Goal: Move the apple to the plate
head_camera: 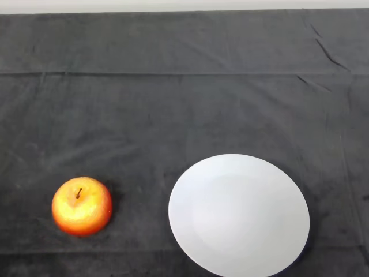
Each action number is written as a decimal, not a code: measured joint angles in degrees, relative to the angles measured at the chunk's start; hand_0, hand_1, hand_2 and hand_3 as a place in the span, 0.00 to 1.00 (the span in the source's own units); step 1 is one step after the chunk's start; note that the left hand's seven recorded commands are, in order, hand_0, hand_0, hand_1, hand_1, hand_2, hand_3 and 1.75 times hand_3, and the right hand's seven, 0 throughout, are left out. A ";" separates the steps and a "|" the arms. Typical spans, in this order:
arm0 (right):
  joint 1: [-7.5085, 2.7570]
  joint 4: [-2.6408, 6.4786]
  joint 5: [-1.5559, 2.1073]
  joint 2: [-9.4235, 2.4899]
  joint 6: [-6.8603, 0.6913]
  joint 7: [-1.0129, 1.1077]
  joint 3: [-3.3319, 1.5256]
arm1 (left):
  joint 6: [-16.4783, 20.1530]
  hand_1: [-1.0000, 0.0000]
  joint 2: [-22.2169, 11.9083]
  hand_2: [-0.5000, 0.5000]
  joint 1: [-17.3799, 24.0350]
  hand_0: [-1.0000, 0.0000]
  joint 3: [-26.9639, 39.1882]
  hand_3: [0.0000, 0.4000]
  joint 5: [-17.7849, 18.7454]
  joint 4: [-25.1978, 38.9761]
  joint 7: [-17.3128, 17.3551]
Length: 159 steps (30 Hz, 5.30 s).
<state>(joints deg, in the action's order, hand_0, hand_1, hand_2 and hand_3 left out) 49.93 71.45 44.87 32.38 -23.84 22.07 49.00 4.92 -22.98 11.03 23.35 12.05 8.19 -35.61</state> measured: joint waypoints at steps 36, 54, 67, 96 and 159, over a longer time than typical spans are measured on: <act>0.00 0.00 0.04 0.01 0.00 0.00 0.00 | 27.36 1.00 -6.35 0.50 4.15 1.00 -13.04 0.00 -8.80 29.88 7.42; 0.00 -0.01 0.08 0.02 0.01 0.00 0.00 | 33.23 1.00 -7.50 0.50 1.17 1.00 -22.74 0.00 -13.06 31.89 12.41; -0.01 0.00 0.08 0.01 0.00 0.00 -0.01 | 33.21 1.00 -7.37 0.50 -1.83 1.00 -28.21 0.00 -15.45 26.49 14.42; -0.01 0.00 0.08 0.02 0.01 0.00 -0.01 | 31.52 0.44 -6.35 0.35 -3.42 0.15 -32.14 0.85 -20.02 17.39 19.03; -0.04 0.00 0.10 0.04 0.02 0.00 -0.02 | 44.92 0.00 -1.53 0.50 -24.41 0.00 -49.18 1.00 -31.43 26.46 24.44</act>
<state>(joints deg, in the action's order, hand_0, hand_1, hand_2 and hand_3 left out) 49.89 71.45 44.98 32.43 -23.82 22.07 48.98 49.84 -24.51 -13.38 -25.83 -19.38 34.65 -11.17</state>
